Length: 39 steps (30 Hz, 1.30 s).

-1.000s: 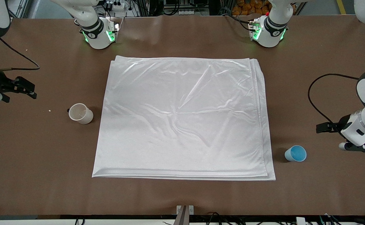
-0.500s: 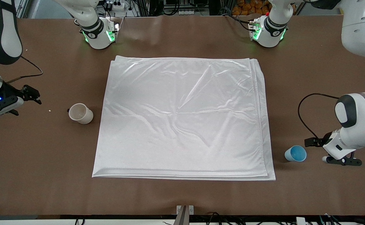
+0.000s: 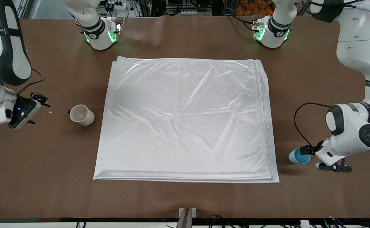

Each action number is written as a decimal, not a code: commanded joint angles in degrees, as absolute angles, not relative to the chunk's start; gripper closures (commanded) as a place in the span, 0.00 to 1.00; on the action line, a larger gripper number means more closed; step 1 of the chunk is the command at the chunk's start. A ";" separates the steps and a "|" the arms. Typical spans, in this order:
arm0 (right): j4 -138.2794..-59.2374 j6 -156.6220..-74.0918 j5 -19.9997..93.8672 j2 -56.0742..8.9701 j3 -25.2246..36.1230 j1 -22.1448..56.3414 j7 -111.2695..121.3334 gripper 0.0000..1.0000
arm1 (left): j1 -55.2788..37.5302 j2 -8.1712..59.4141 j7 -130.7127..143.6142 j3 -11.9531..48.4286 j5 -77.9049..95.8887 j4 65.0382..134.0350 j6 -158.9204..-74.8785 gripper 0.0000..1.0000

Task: Place blue cup into white mug on cloth

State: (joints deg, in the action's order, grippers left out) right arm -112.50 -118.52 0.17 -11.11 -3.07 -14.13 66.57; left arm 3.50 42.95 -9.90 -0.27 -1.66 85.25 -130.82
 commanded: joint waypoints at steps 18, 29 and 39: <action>-117.15 -123.48 0.35 -16.35 -3.43 -14.41 78.66 0.00 | 3.51 44.74 -10.11 -0.18 -1.85 83.67 -132.19 1.00; -122.52 -128.05 0.35 -16.00 -3.52 -14.85 83.49 0.00 | 3.52 44.74 -10.46 -0.18 -1.76 83.76 -132.19 1.00; -127.44 -135.35 0.44 -16.00 -3.52 -14.94 85.52 0.00 | 3.52 43.60 -10.20 -0.09 -1.76 83.76 -132.10 1.00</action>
